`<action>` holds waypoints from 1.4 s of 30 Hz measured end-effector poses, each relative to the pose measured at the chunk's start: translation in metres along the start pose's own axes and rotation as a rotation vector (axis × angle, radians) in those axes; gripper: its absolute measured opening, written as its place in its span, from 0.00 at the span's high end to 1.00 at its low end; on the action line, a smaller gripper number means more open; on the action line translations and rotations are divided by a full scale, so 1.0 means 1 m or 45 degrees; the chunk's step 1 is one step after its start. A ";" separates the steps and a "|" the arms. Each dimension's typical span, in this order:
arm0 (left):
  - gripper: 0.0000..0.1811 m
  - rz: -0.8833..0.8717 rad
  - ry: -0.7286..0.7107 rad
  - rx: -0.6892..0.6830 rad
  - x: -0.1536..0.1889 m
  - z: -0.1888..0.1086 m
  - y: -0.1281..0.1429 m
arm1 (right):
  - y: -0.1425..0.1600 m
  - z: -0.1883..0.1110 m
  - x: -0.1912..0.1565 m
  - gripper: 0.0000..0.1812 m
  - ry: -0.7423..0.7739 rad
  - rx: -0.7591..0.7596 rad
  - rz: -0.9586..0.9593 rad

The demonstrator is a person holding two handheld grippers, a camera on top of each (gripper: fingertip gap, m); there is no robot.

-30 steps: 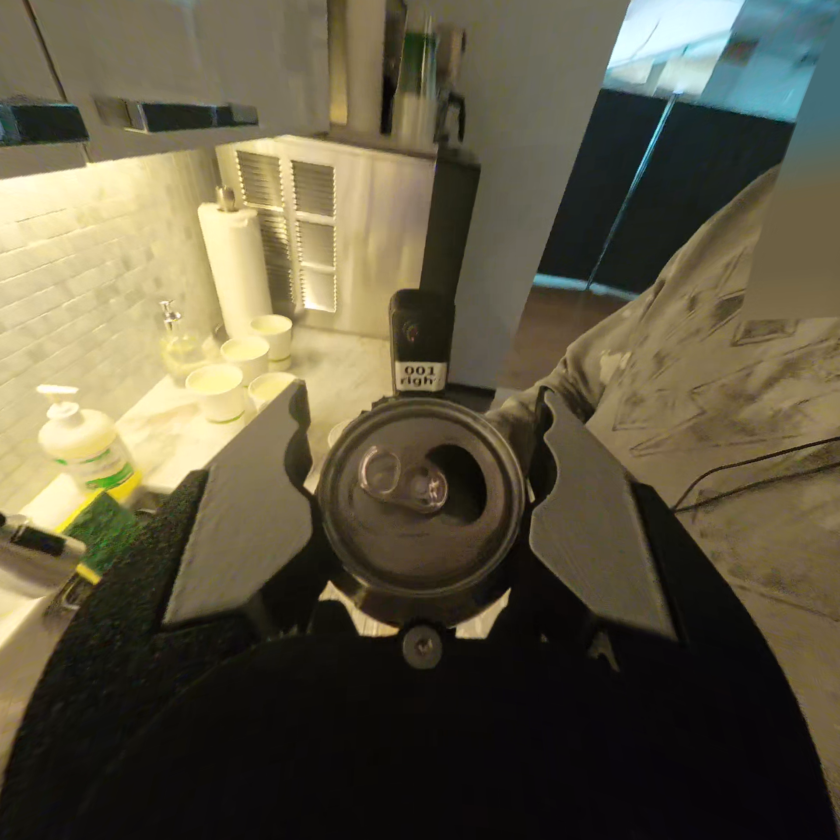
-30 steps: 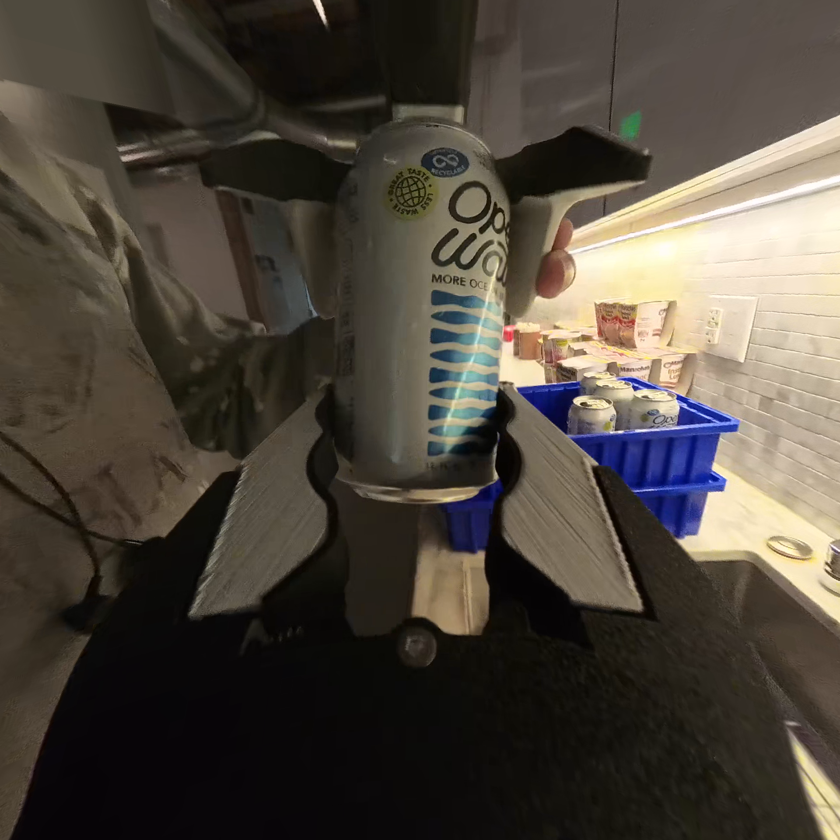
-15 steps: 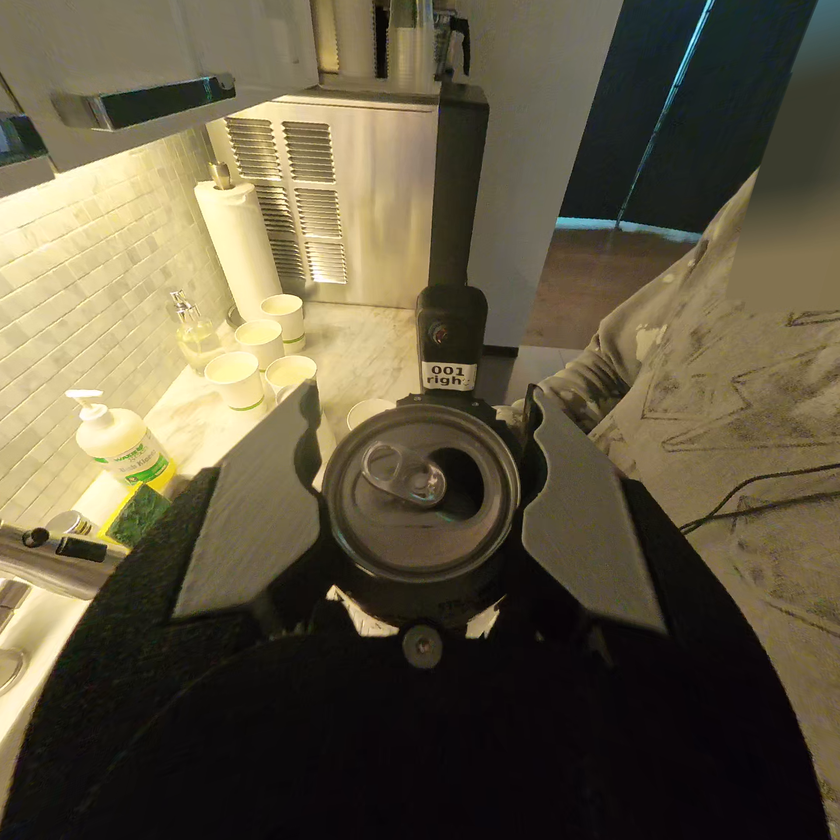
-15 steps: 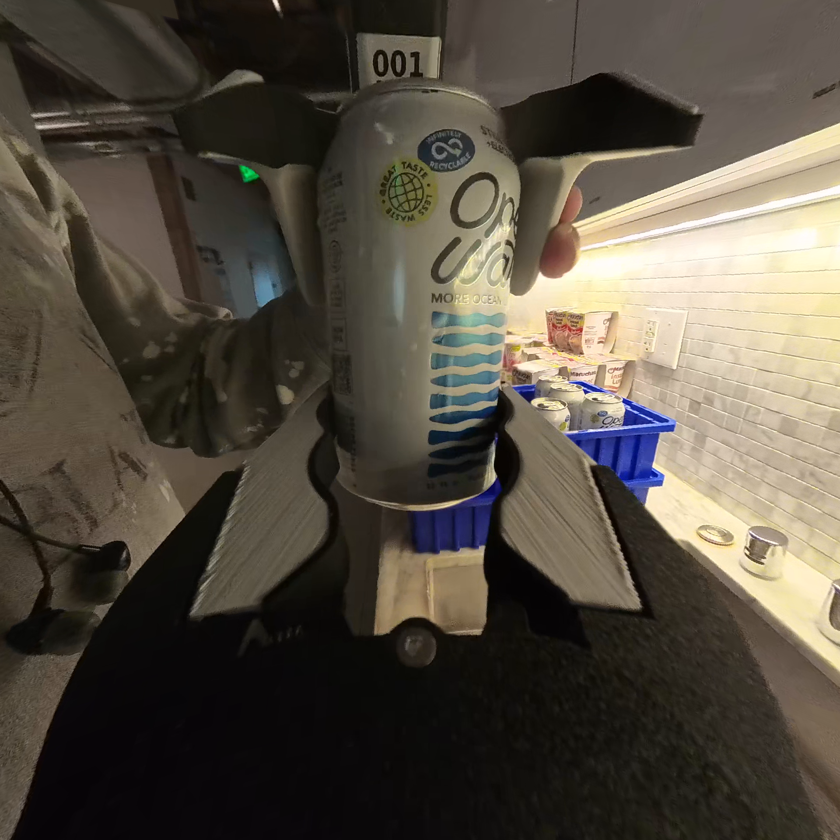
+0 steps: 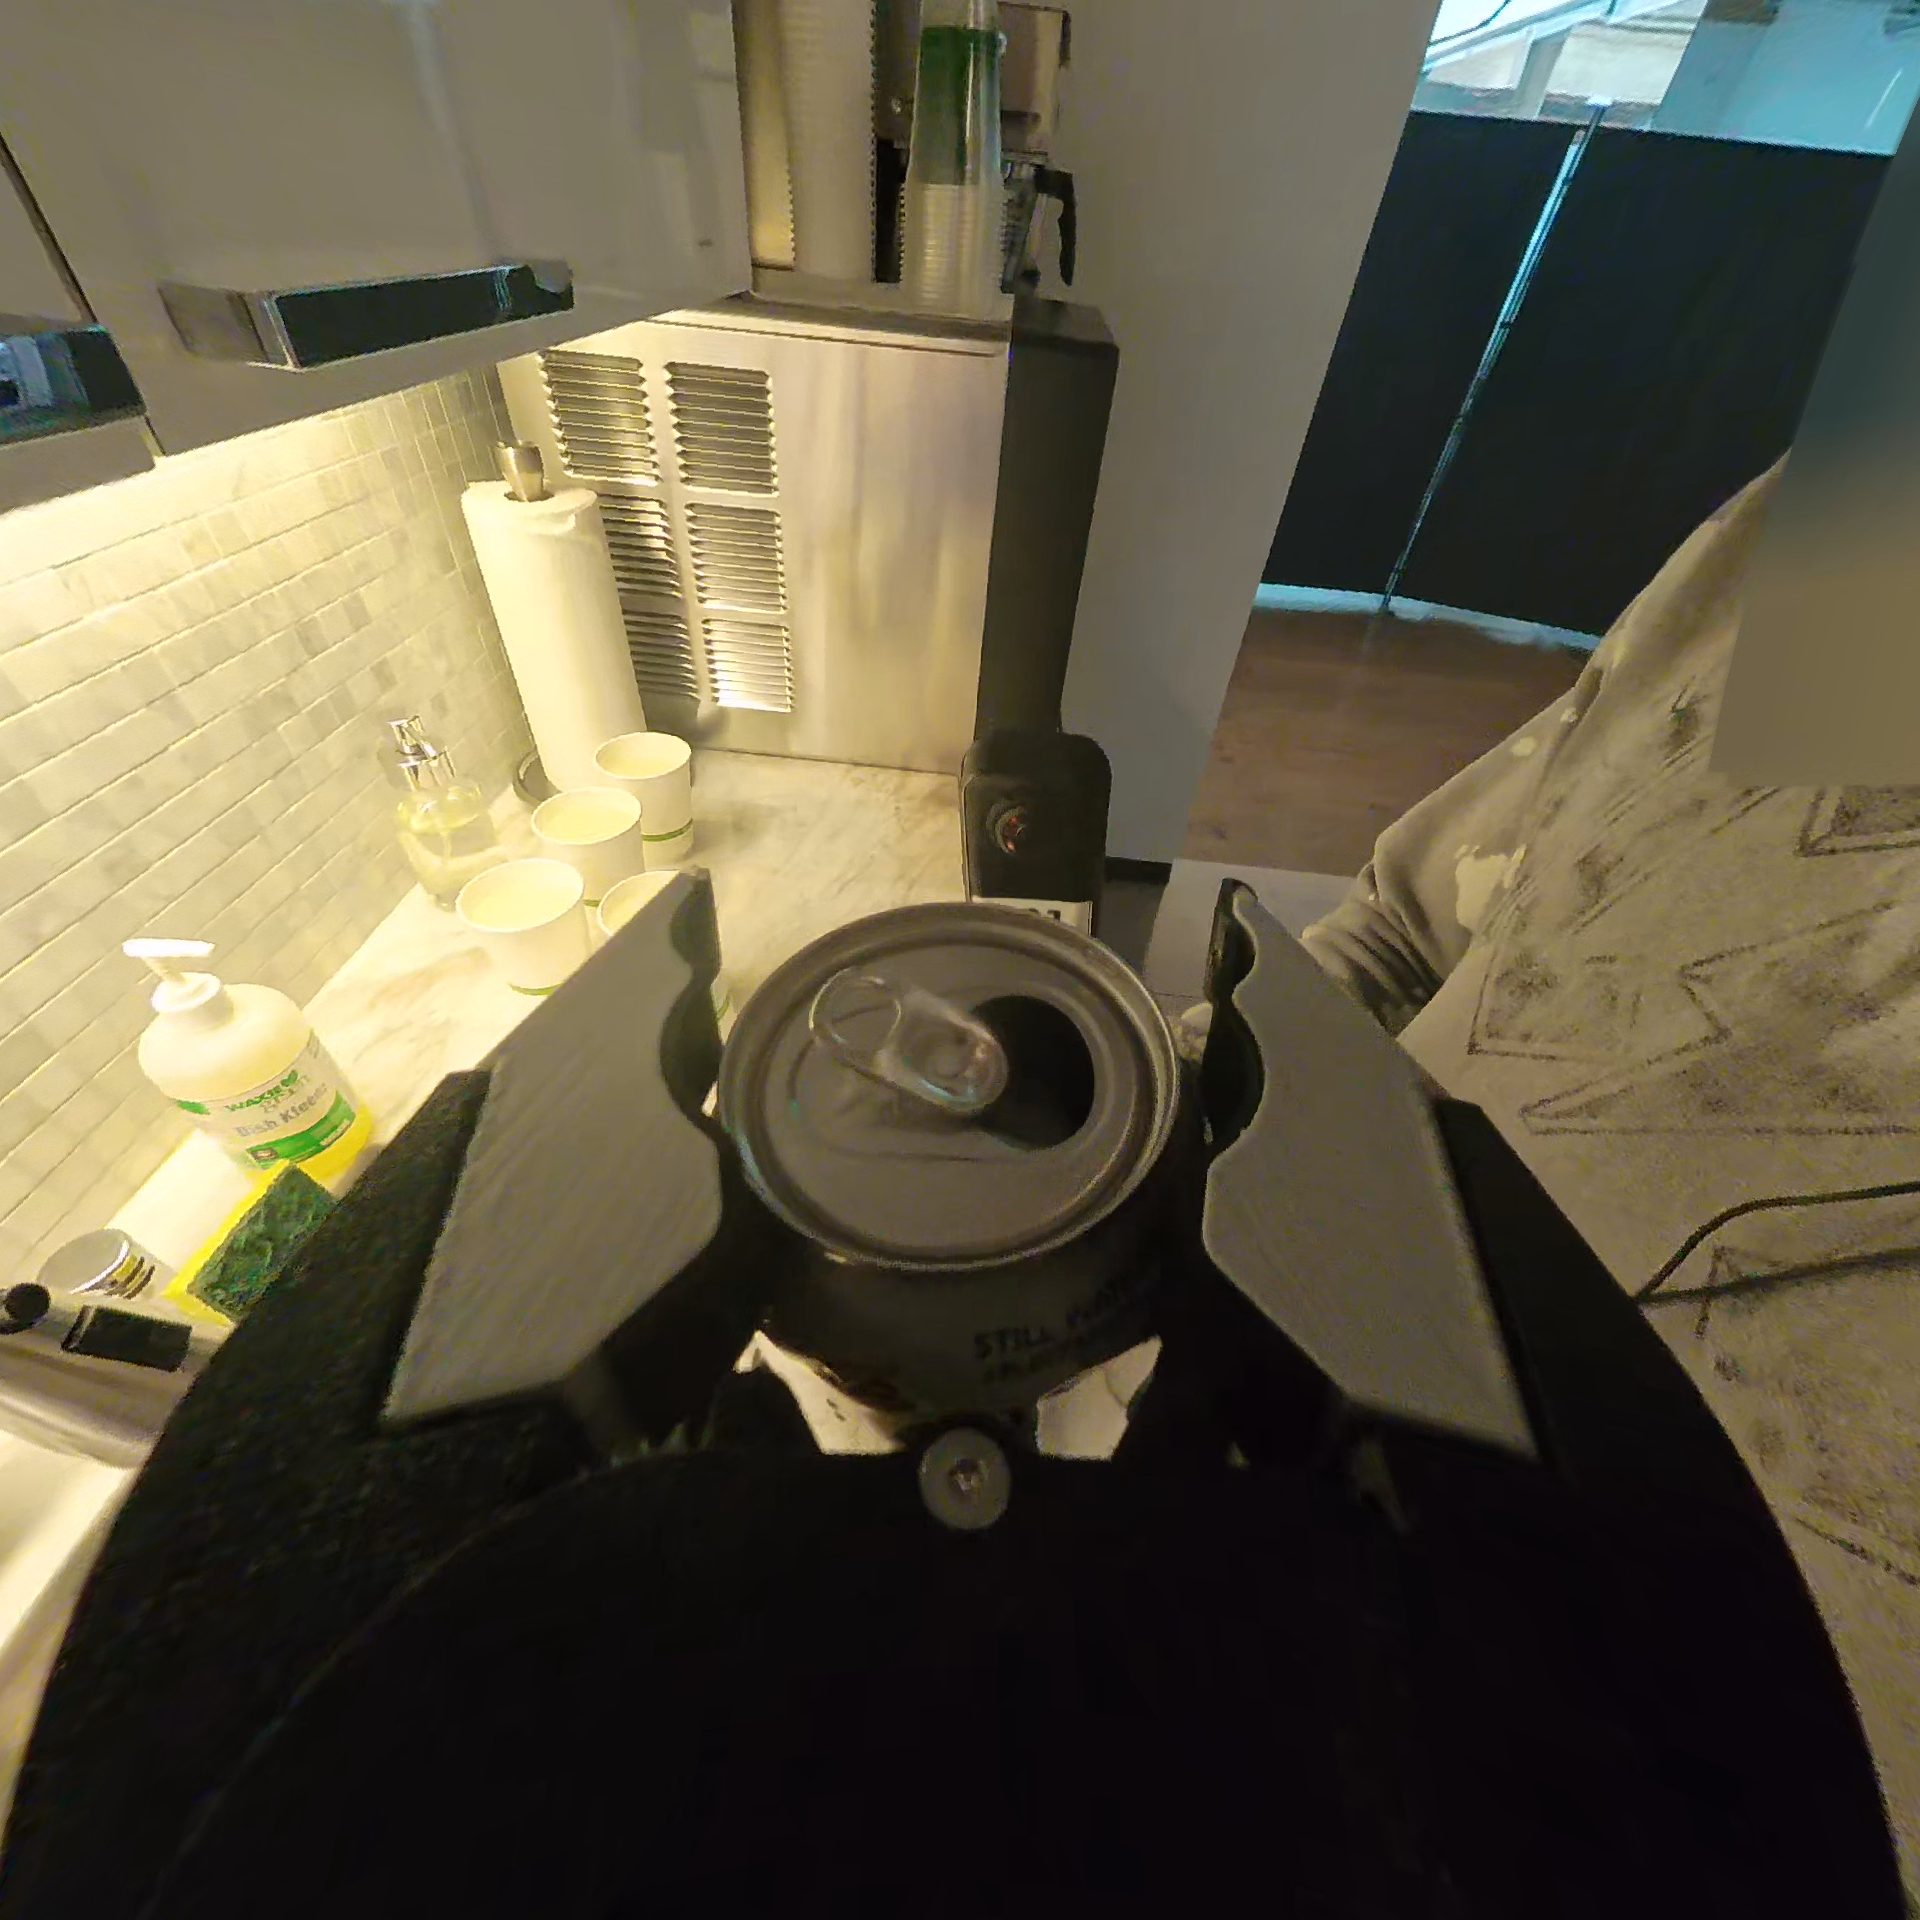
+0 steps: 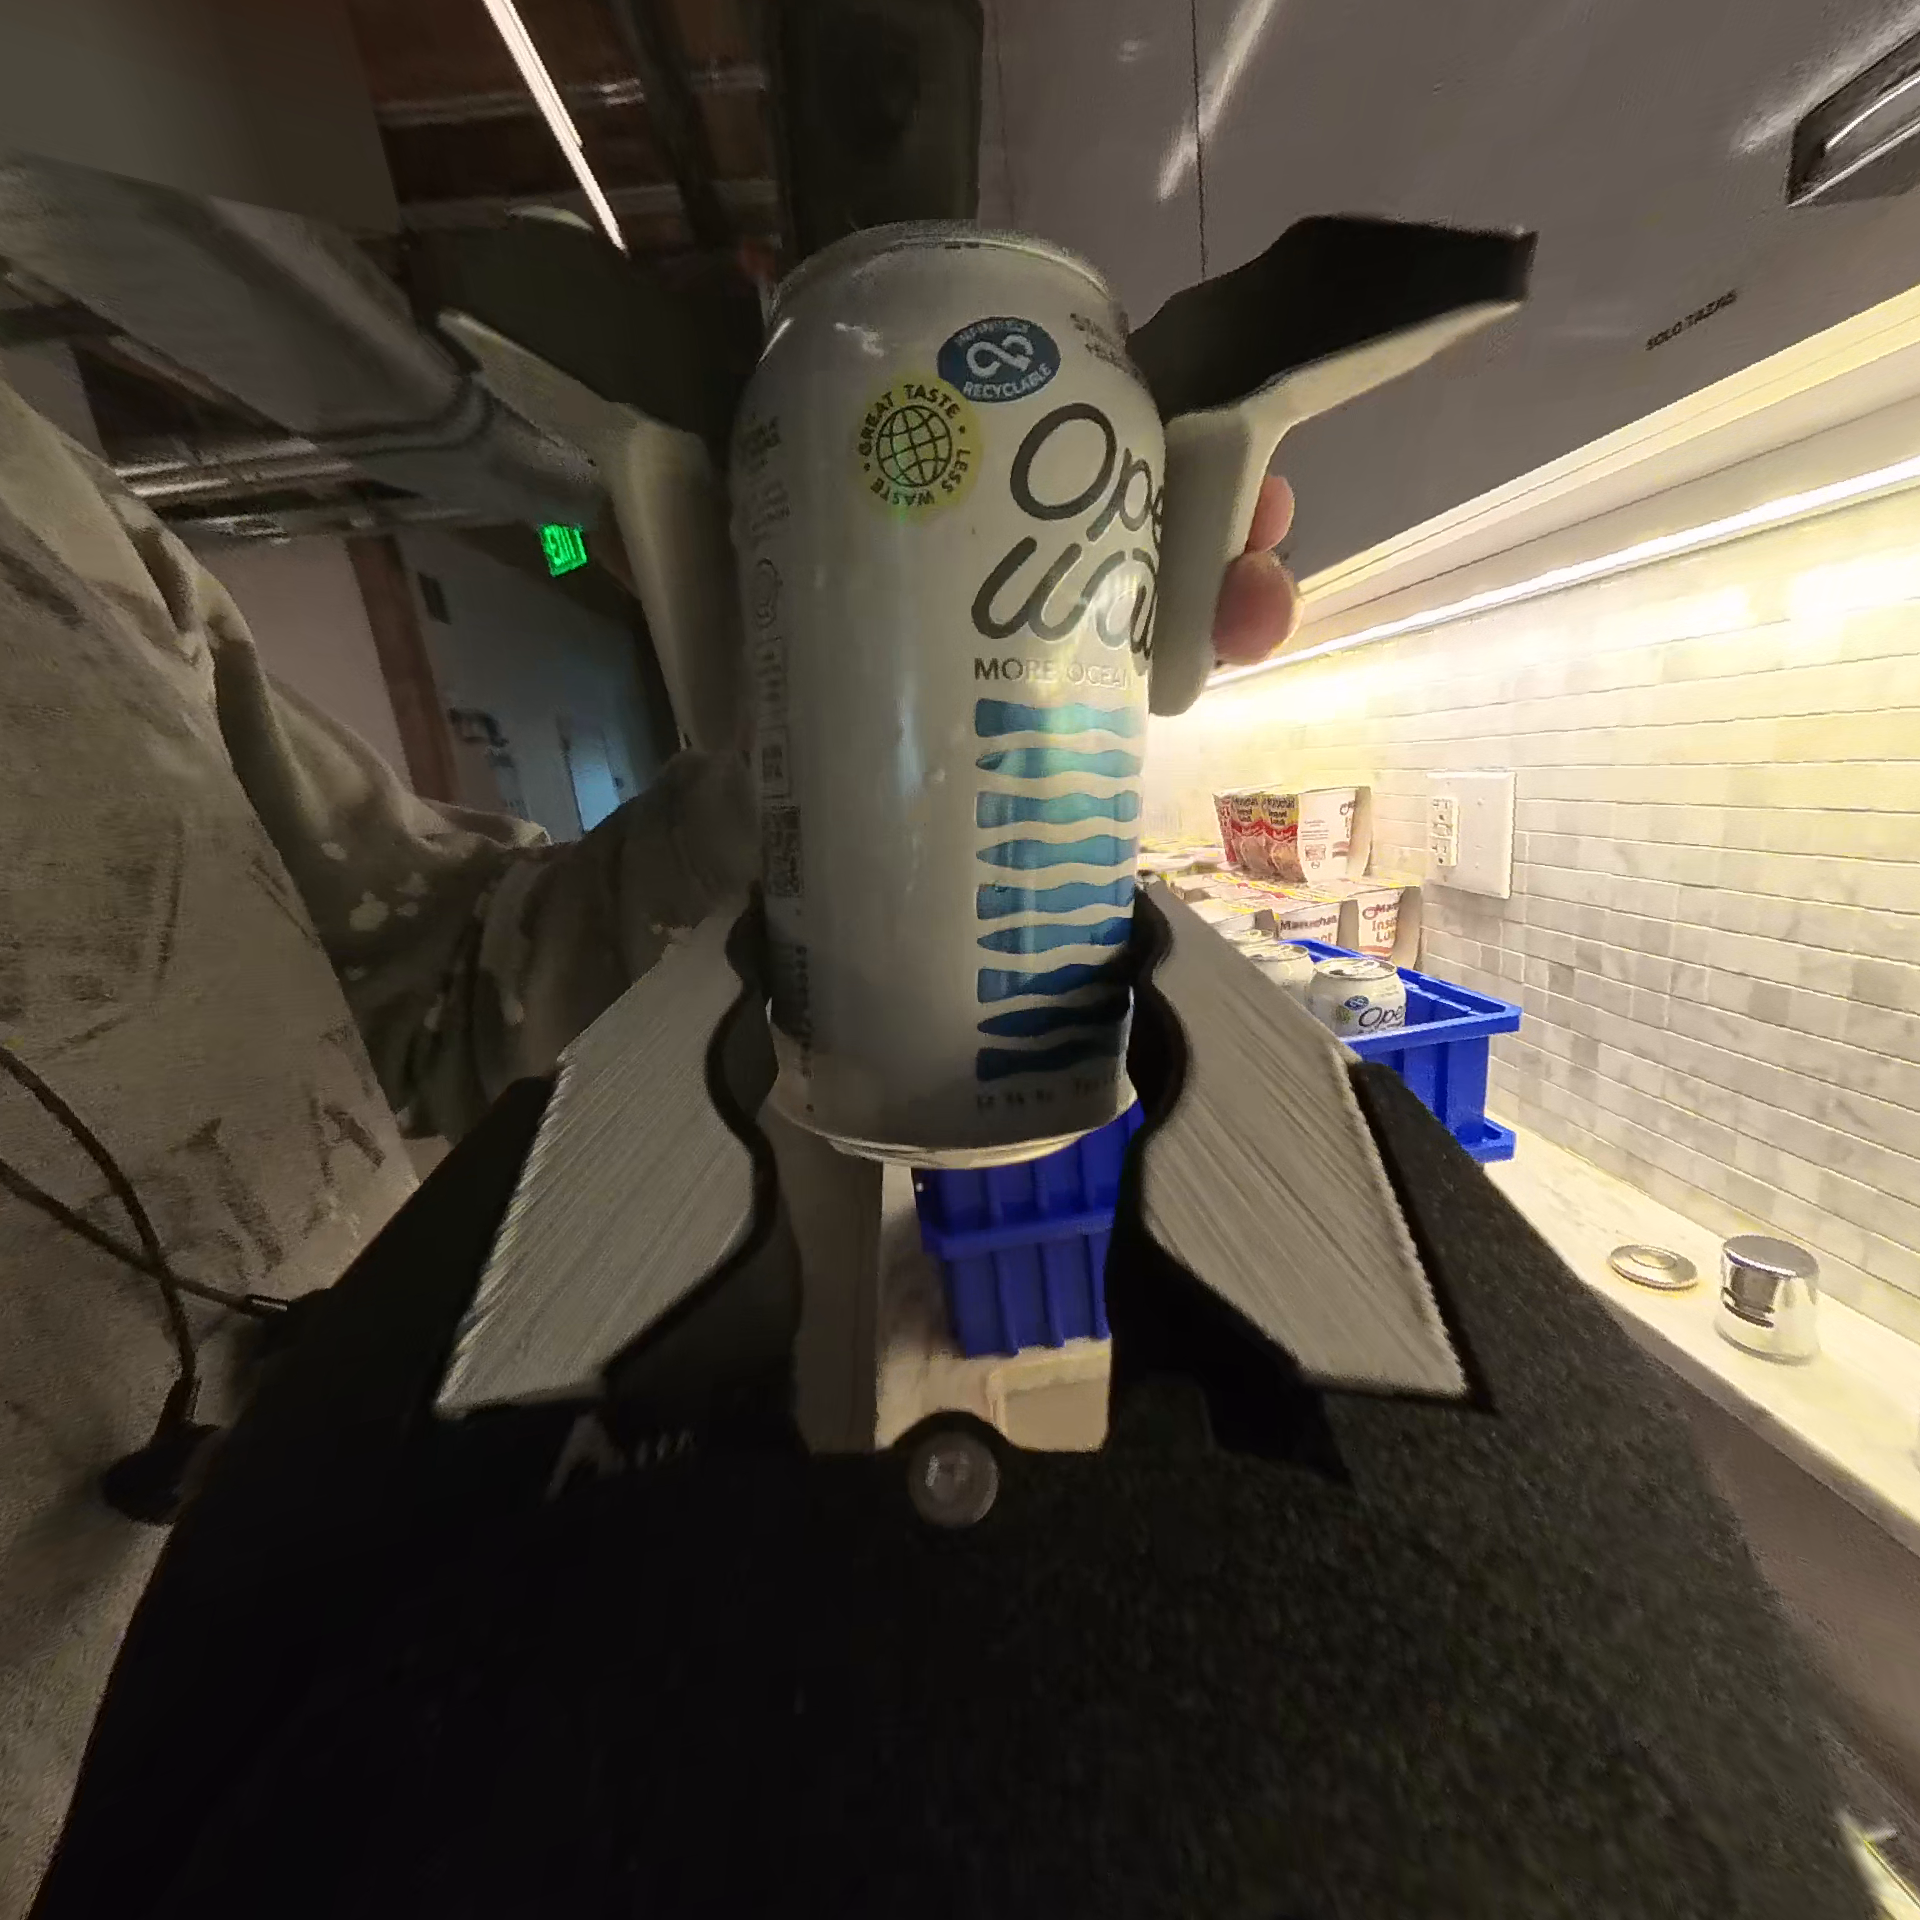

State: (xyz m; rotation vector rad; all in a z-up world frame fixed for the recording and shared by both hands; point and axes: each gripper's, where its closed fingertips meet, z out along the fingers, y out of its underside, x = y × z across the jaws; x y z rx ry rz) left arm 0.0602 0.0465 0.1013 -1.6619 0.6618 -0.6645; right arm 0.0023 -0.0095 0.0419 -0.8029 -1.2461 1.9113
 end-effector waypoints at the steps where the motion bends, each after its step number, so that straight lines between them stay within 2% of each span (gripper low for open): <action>1: 0.49 -0.002 0.002 0.005 0.000 0.001 -0.001 | -0.001 0.000 0.000 0.64 0.001 0.013 0.006; 11: 0.48 -0.034 0.002 0.034 -0.002 0.007 -0.004 | -0.007 -0.005 0.004 0.64 0.041 0.067 -0.012; 19: 0.51 0.051 -0.011 -0.037 -0.003 0.007 0.006 | 0.006 -0.003 0.009 0.63 0.064 -0.129 -0.108; 26: 0.52 0.062 0.009 -0.044 -0.002 0.010 0.017 | 0.009 0.006 0.011 0.55 0.096 -0.258 -0.200; 29: 0.52 0.074 0.003 -0.035 -0.003 0.012 0.020 | 0.013 0.009 0.014 0.56 0.101 -0.315 -0.231; 34: 0.51 0.059 -0.008 -0.001 -0.004 0.013 0.015 | 0.007 0.009 0.013 0.58 0.082 -0.242 -0.177; 38: 0.43 0.033 0.005 0.030 -0.002 0.005 0.009 | -0.001 0.006 0.008 0.58 0.055 -0.159 -0.140; 42: 0.44 0.011 0.057 -0.016 0.004 -0.001 0.021 | -0.005 0.004 0.003 0.58 0.025 -0.169 -0.155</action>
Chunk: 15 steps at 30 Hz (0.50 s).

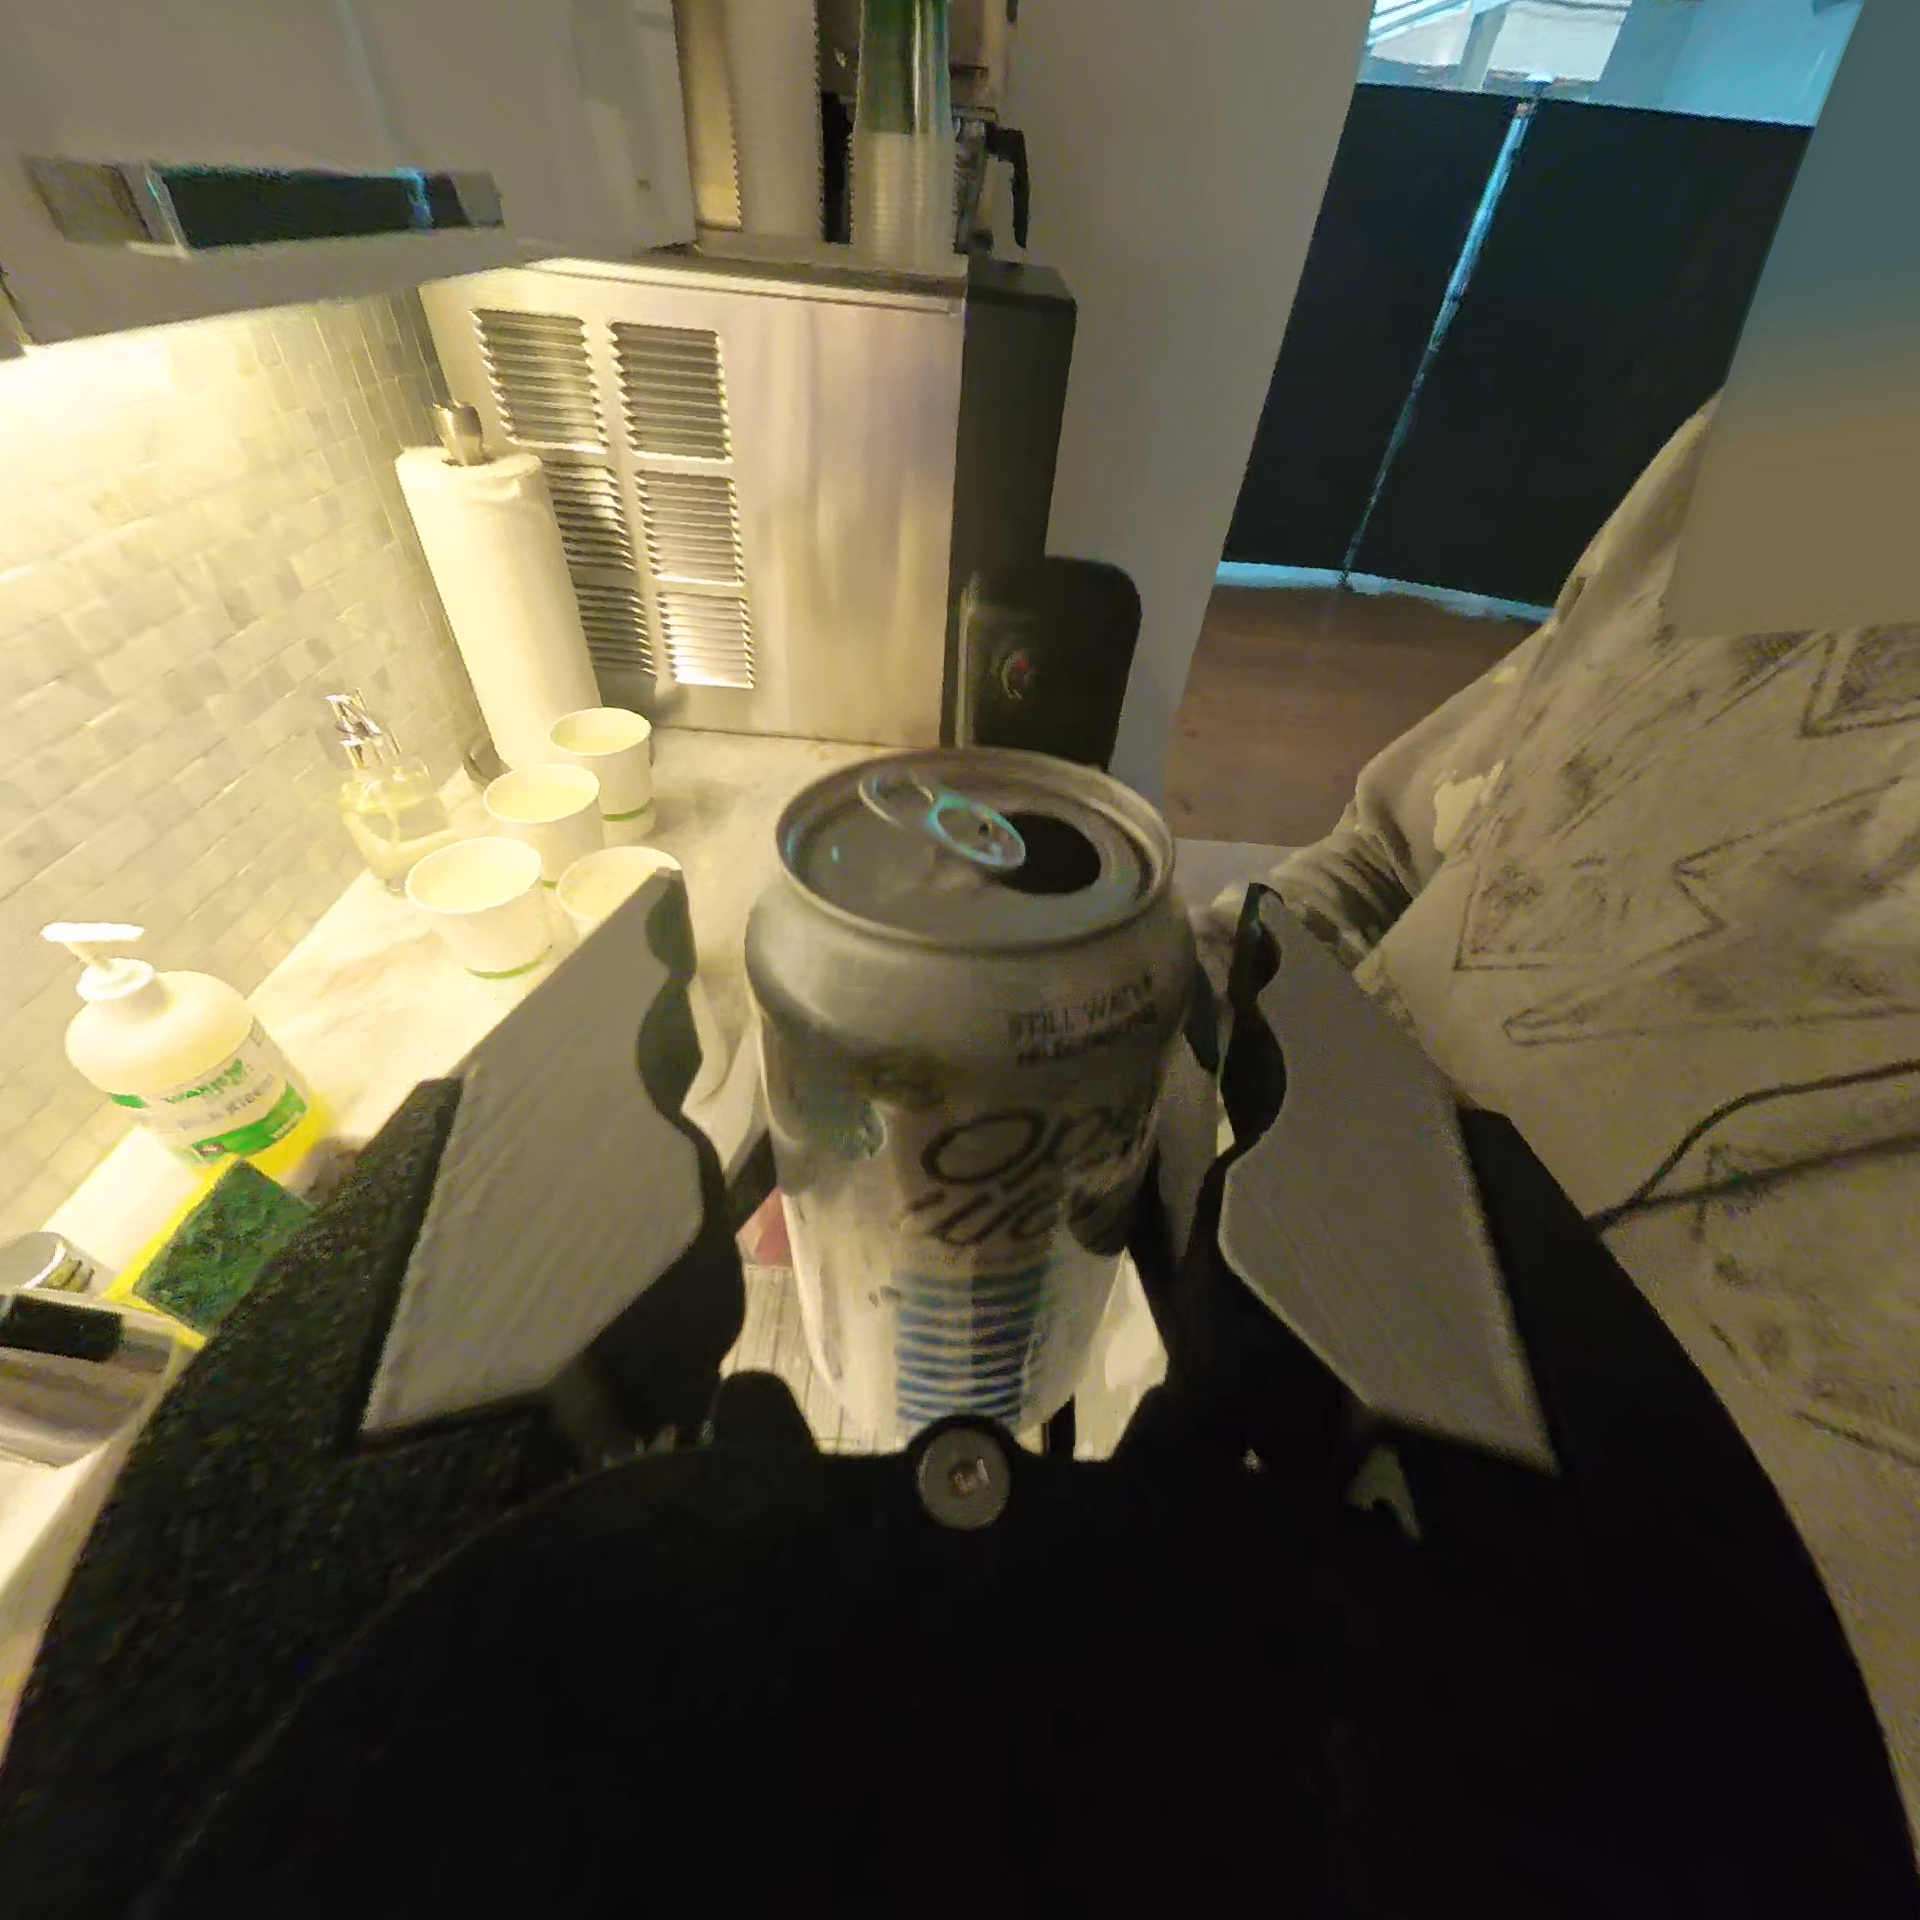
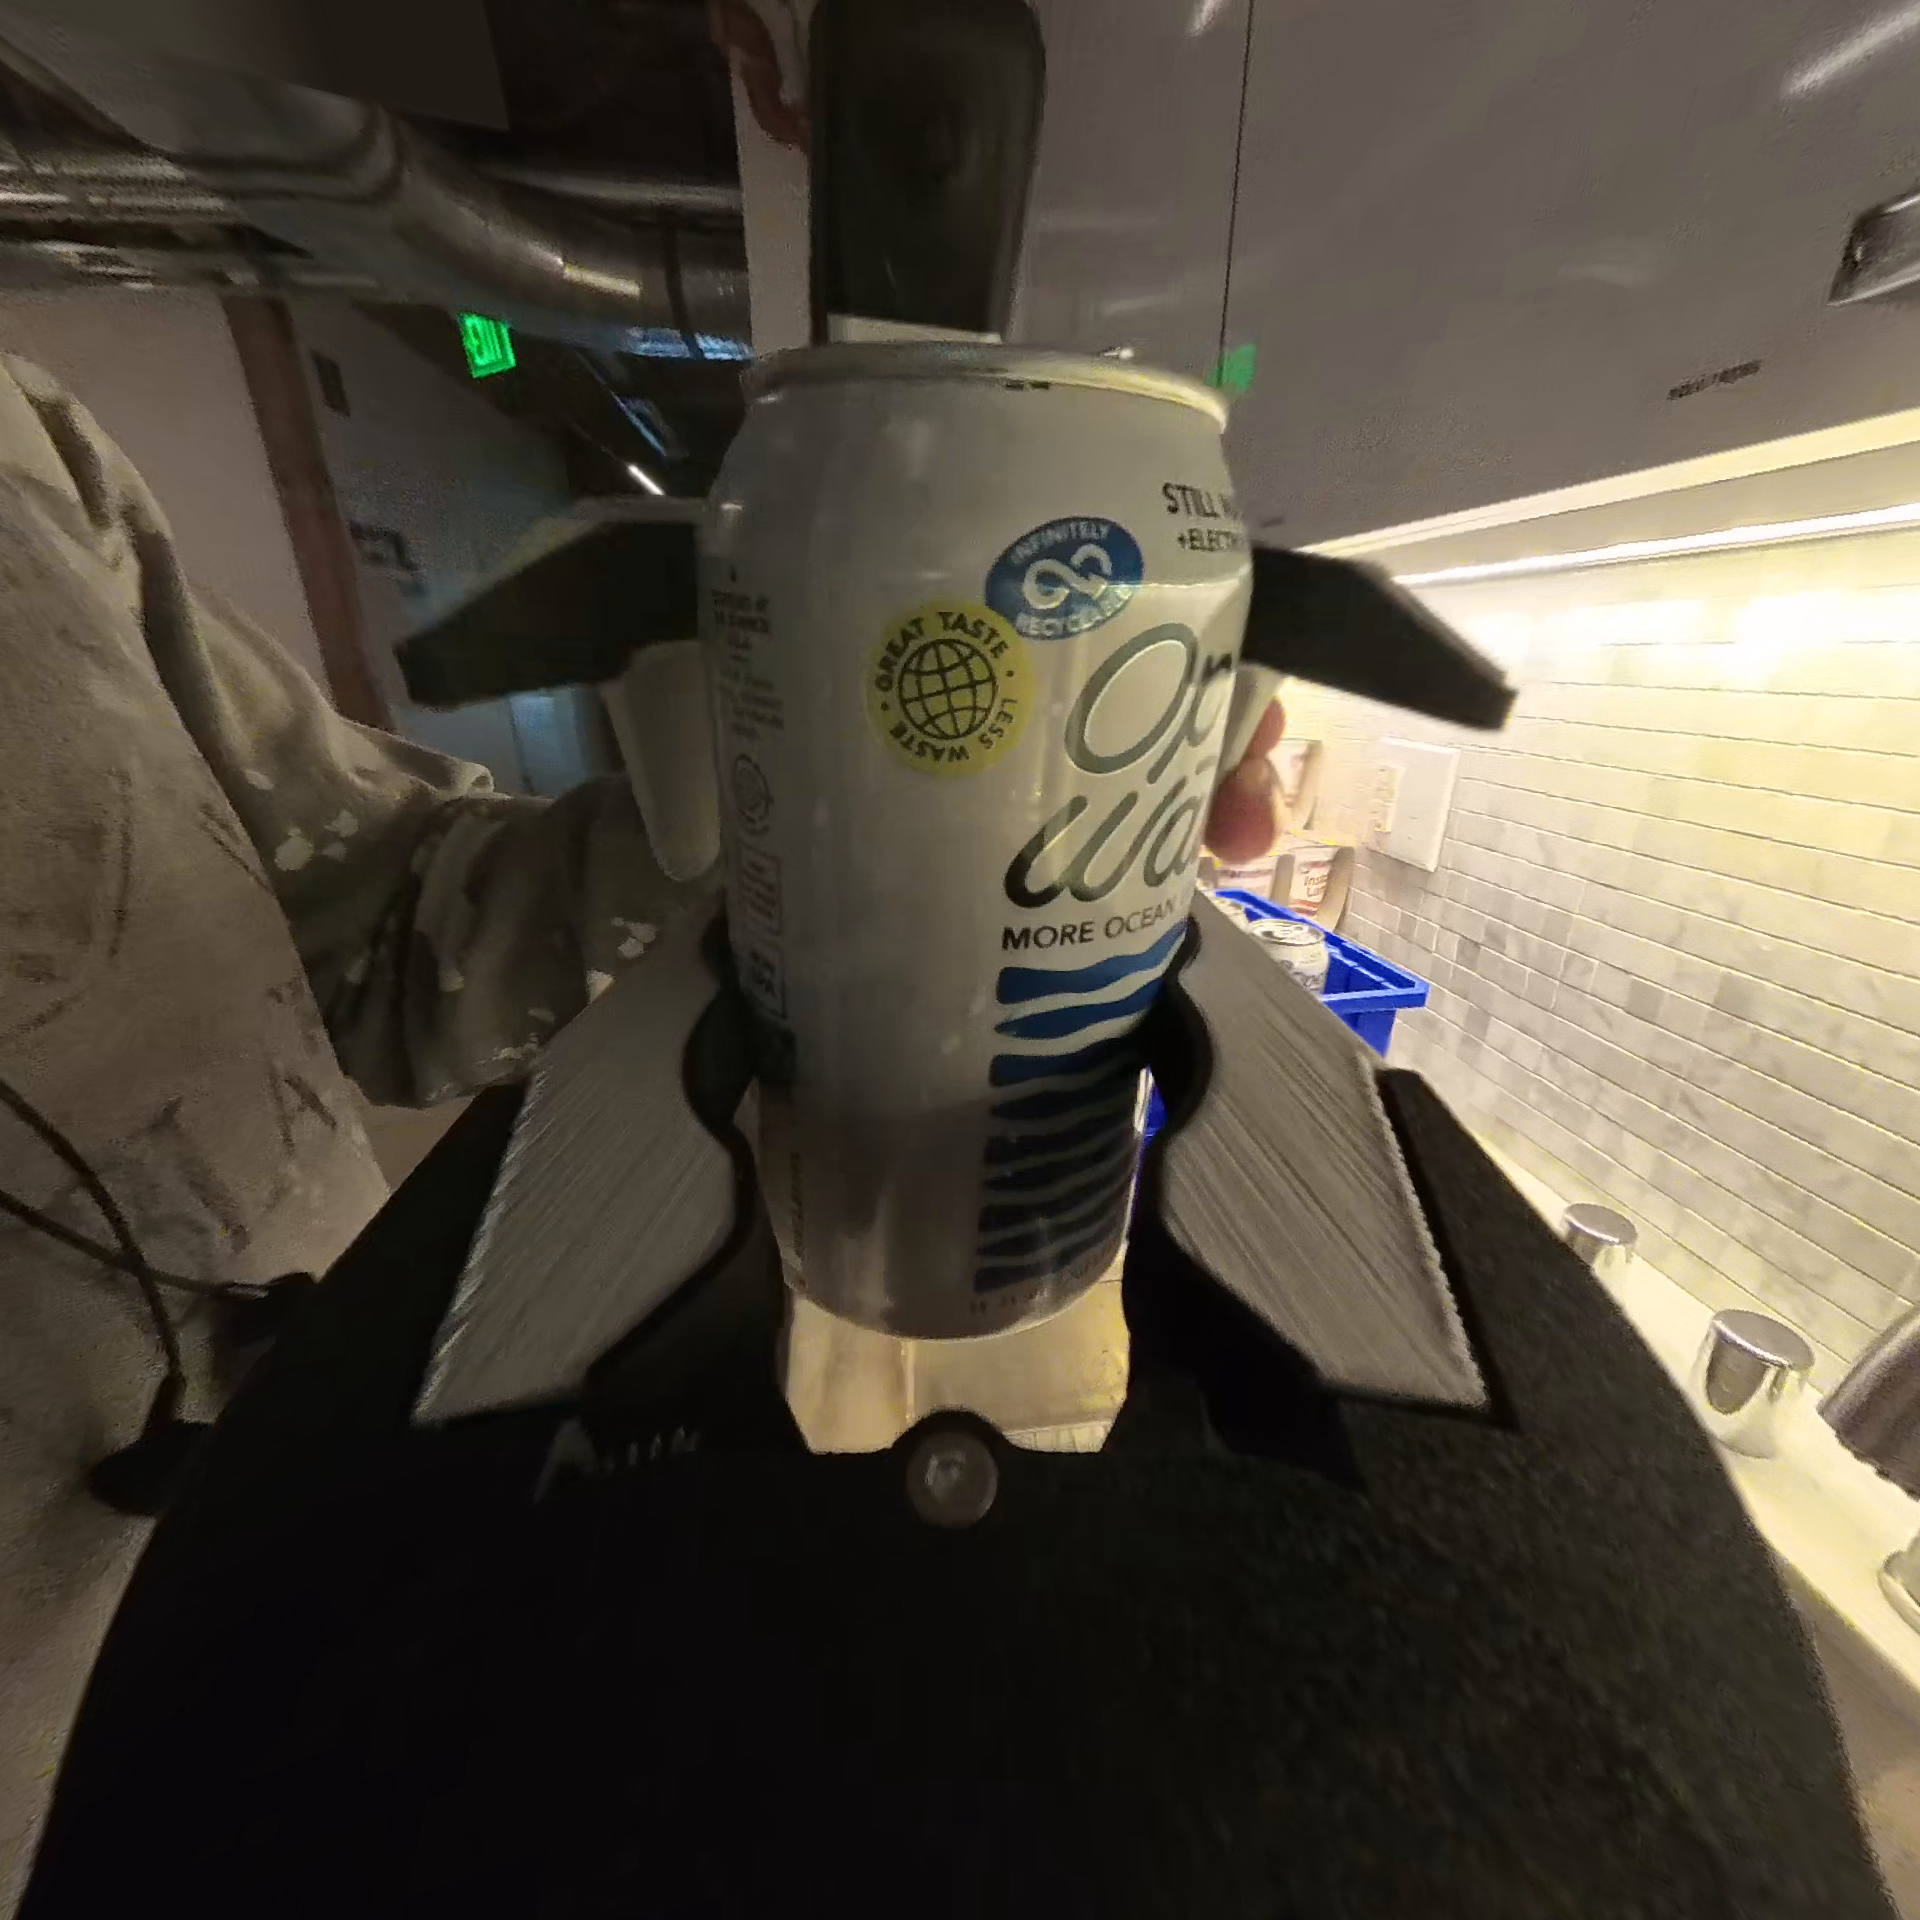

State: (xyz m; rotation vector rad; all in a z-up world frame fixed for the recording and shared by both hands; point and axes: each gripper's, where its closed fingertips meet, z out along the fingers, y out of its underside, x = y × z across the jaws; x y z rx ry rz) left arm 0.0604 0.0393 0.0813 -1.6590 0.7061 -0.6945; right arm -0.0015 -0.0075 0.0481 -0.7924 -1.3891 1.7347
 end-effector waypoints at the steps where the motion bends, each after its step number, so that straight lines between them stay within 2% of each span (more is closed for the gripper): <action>1: 0.44 -0.001 0.010 0.003 0.001 -0.001 0.001 | 0.001 0.000 -0.001 0.58 -0.012 -0.016 0.001; 5: 0.49 -0.001 0.015 0.002 0.001 -0.003 0.004 | 0.003 -0.001 -0.004 0.58 -0.049 -0.027 0.018; 15: 0.54 0.002 -0.003 0.001 0.004 0.001 0.016 | 0.013 -0.006 -0.007 0.58 -0.082 -0.146 0.014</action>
